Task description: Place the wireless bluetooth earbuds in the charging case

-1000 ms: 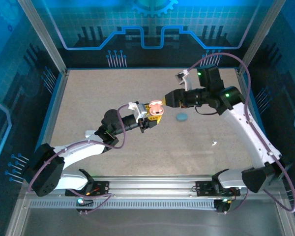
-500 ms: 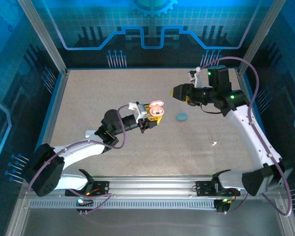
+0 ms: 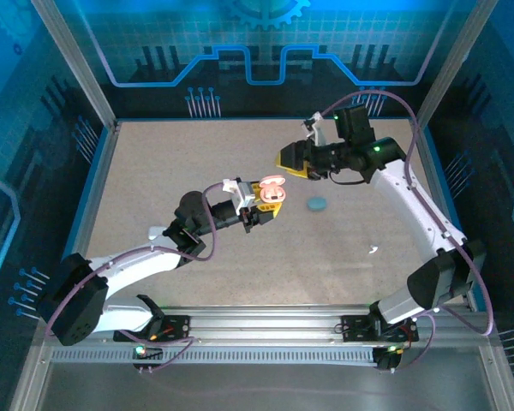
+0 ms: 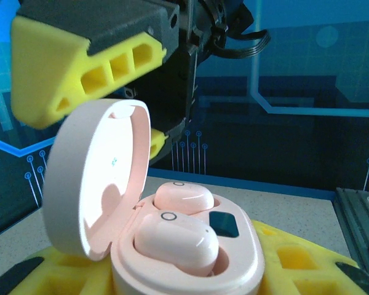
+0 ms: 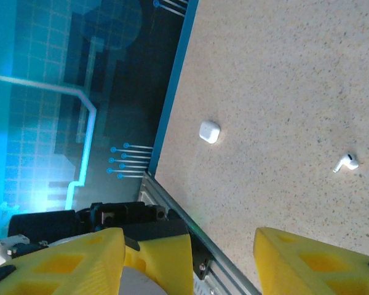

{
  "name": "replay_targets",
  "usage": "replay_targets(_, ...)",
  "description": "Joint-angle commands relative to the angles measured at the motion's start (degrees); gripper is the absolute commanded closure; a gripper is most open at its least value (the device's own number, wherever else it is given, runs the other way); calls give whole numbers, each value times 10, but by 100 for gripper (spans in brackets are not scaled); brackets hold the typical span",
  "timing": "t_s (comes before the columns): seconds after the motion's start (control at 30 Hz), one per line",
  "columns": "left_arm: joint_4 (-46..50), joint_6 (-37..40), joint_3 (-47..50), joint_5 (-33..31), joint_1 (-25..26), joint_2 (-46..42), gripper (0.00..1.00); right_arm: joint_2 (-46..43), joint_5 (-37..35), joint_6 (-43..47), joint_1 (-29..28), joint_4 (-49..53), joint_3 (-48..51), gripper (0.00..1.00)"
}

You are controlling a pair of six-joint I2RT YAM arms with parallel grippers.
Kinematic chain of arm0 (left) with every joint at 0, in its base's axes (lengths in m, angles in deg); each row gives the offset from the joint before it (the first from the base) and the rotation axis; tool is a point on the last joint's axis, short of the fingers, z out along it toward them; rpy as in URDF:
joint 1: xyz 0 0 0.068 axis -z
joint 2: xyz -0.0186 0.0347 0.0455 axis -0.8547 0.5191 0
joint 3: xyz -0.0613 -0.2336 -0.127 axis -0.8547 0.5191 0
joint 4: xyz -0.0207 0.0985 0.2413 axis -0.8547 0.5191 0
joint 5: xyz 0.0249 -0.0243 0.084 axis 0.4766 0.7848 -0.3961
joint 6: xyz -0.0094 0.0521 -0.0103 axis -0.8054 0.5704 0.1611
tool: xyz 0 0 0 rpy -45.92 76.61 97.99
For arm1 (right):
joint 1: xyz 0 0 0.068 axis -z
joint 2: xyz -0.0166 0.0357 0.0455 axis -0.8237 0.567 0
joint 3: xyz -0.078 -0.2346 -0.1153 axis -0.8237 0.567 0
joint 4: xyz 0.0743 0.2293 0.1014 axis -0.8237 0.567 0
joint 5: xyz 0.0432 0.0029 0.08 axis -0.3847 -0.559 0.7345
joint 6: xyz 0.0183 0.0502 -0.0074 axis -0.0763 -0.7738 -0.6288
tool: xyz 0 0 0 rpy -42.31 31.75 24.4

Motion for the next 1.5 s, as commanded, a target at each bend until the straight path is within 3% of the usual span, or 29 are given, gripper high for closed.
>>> replay_targets(0.0, -8, -10, -7, 4, 5, -16, 63, 1, 24, 30, -12, 40, -14, 42)
replay_targets(0.4, -18, -20, -10, -3, 5, -16, 63, -65, 77, 8, -10, -8, 79, 43)
replay_targets(0.7, -22, -32, -16, 7, 5, -15, 63, -60, 190, -3, -9, -53, 128, 44)
replay_targets(1.13, -35, -47, -27, 22, 5, -1, 62, -34, 239, -24, -14, -107, 153, 50)
replay_targets(1.47, -7, -35, -31, 8, 5, 4, 57, -31, 235, -36, -13, -120, 155, 80)
